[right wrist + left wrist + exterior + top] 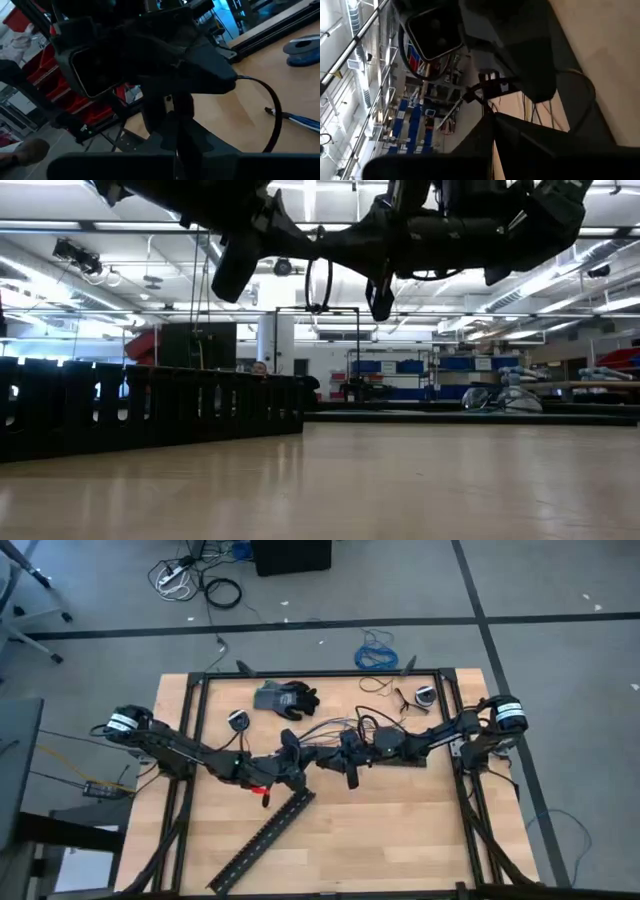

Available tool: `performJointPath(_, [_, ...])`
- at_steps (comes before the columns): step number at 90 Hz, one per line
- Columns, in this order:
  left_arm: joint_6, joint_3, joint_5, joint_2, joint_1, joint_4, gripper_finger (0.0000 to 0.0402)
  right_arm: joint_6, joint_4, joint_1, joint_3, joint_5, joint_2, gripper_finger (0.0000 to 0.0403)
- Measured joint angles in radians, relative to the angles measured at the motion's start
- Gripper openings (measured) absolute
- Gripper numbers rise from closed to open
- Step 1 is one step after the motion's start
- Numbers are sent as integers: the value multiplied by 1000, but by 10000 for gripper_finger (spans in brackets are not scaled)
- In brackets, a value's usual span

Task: Ziptie cables
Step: Wrap the cable wires with the black zip tie

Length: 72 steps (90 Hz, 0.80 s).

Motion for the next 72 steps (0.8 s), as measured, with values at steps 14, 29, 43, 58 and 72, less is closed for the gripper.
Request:
performJointPath(14, [0, 0, 0, 0, 0, 2, 0, 3, 0, 0, 0, 0, 0, 0])
performJointPath(29, [-11, 0, 1, 6, 0, 3, 0, -54, 6, -7, 0, -26, 0, 1])
performJointPath(43, [-34, 0, 7, 6, 0, 14, 0, -107, 33, -7, 0, -47, 0, 8])
performJointPath(58, [-34, 0, 15, 6, -1, 52, 0, -127, 36, -8, 0, -49, 0, 30])
performJointPath(72, [-46, 0, 30, 6, -2, 86, 0, -113, 15, -21, 0, -68, 0, 63])
